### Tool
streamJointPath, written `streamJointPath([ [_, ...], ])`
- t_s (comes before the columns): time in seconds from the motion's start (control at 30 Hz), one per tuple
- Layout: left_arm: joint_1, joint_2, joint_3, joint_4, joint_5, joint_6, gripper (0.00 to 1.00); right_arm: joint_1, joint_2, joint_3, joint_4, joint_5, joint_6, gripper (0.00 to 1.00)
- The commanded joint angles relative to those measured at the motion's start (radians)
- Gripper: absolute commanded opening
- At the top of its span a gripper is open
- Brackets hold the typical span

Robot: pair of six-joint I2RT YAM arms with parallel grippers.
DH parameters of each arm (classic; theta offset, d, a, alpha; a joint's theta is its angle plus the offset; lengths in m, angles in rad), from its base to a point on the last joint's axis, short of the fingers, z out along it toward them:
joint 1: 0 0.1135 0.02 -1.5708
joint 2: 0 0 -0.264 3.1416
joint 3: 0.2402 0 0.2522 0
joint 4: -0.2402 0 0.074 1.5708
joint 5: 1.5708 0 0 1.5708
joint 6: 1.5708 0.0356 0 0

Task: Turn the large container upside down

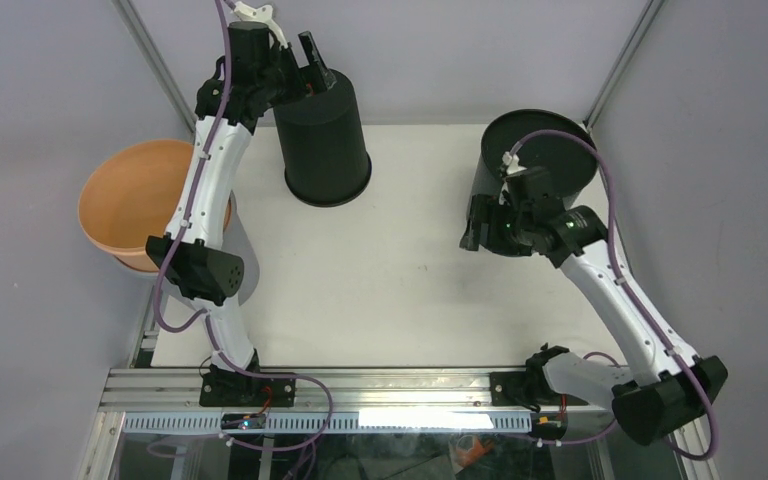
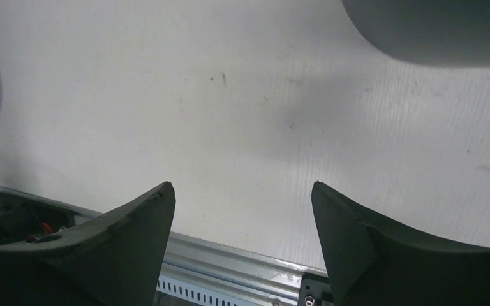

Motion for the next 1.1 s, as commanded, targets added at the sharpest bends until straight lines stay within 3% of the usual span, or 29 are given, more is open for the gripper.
streamJointPath([
  [0.0,0.019,-0.001,0.02,0.011,-0.011,0.034,0.99,-0.031,0.022,-0.057,0.077,0.109,0.089,0.82],
  [0.33,0.156,0.021,-0.05,0.02,0.124,-0.02,0.99,-0.291,0.207,-0.028,0.414,0.11,0.031,0.83],
  [0.5,0.157,0.015,-0.081,0.022,0.066,-0.001,0.99,-0.359,0.386,0.141,0.471,0.11,0.029,0.83],
  [0.67,0.164,0.033,-0.079,0.028,0.054,0.003,0.99,-0.394,0.571,0.339,0.42,0.181,0.099,0.84],
  [0.83,0.164,0.099,-0.036,0.031,0.04,-0.002,0.99,-0.385,0.524,0.325,0.443,0.117,0.122,0.84],
  [1.07,0.151,0.137,-0.019,0.034,0.034,0.033,0.99,-0.376,0.313,0.195,0.432,0.083,0.102,0.84],
])
